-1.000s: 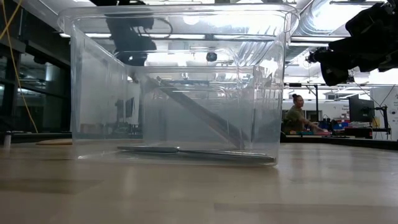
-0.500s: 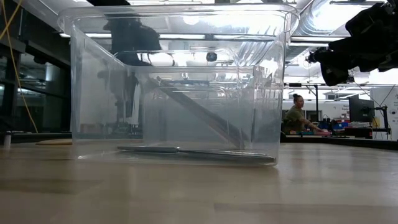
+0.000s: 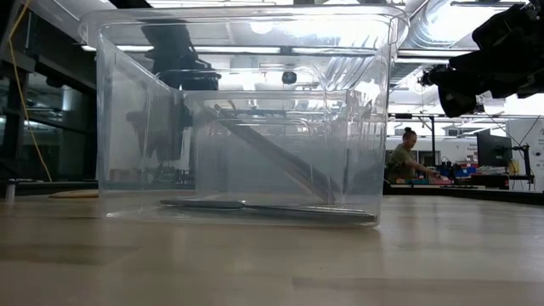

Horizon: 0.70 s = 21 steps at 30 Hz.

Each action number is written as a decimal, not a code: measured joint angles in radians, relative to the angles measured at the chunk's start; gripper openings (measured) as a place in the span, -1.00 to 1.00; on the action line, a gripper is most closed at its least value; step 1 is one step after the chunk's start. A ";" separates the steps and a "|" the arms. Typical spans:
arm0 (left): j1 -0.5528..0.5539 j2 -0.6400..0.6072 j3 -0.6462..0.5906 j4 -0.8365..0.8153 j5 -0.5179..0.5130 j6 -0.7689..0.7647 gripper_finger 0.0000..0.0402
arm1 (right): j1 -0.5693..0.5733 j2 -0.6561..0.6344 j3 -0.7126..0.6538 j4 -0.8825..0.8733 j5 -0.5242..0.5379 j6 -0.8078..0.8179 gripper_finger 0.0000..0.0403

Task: Pick & Place Kitchen Items
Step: Put the brown spatula into the middle transparent bin

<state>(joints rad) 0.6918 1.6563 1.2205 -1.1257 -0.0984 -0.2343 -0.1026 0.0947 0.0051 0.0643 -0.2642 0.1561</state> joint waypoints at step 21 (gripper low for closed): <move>-0.077 -0.052 -0.264 0.251 0.043 0.045 0.17 | 0.000 0.000 0.000 0.000 0.000 0.000 -0.18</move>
<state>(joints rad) 0.6147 1.6047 0.9564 -0.8742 -0.0554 -0.1889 -0.1025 0.0945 0.0052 0.0643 -0.2642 0.1561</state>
